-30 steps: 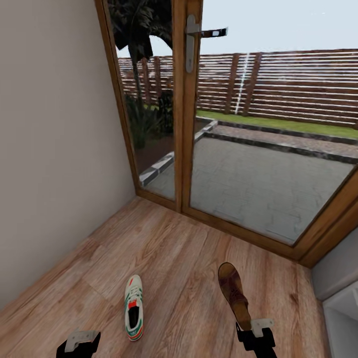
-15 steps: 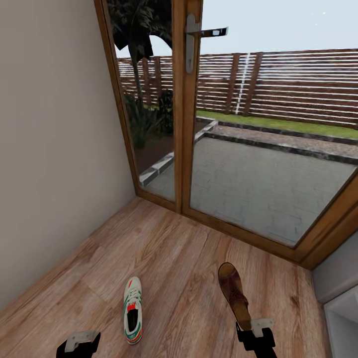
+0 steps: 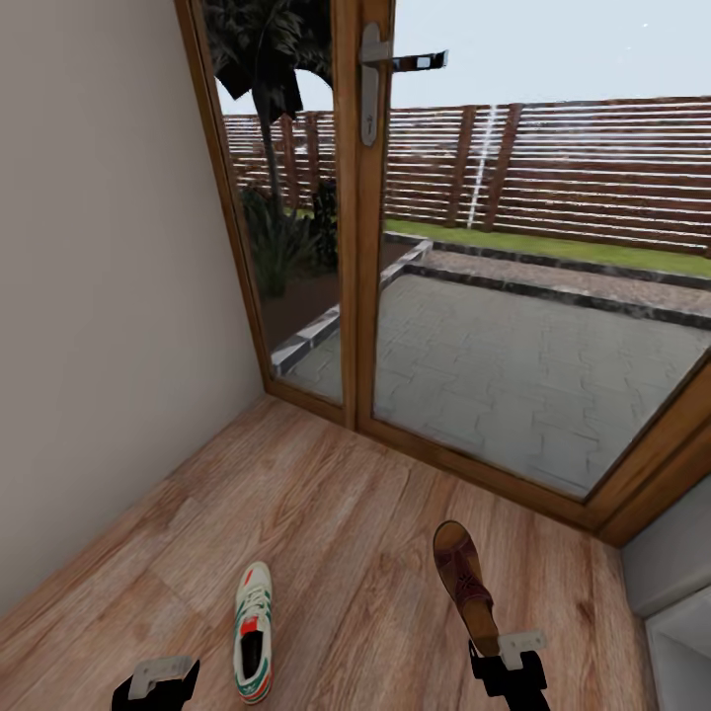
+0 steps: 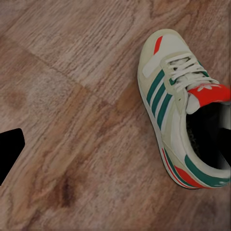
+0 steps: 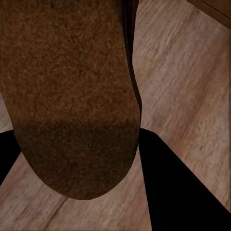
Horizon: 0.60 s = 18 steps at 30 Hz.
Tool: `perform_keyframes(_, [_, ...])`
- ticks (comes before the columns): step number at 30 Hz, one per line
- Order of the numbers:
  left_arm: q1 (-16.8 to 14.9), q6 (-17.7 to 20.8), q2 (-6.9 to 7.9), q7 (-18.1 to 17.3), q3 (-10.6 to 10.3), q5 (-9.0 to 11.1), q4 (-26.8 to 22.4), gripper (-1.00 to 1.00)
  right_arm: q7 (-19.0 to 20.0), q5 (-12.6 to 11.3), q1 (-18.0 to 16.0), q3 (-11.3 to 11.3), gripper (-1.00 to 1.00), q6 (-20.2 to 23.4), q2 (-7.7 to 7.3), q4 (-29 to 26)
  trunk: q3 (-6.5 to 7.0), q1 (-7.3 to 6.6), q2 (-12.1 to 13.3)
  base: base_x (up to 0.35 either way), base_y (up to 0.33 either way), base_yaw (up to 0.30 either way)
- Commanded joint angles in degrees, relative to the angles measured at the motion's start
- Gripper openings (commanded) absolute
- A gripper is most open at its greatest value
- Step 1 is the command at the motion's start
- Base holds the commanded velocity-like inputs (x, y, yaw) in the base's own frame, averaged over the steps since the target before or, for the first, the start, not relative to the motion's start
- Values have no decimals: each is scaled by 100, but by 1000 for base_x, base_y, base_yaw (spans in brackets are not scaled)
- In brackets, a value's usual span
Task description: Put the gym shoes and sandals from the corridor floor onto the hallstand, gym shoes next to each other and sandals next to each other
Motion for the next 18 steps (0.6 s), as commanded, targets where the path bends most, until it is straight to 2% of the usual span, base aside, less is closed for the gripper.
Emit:
perform_keyframes(1, [-4,-9,-2,-55,42,14,5,100,-27,44,-5,-18,-100,-16,0,10,-4,0,-2,79,-53,0])
perform_keyframes(18, [-4,-11,-5,-55,36,9,2,100,-31,44,-5,-18,-100,-16,0,5,-4,0,-2,18,-13,0])
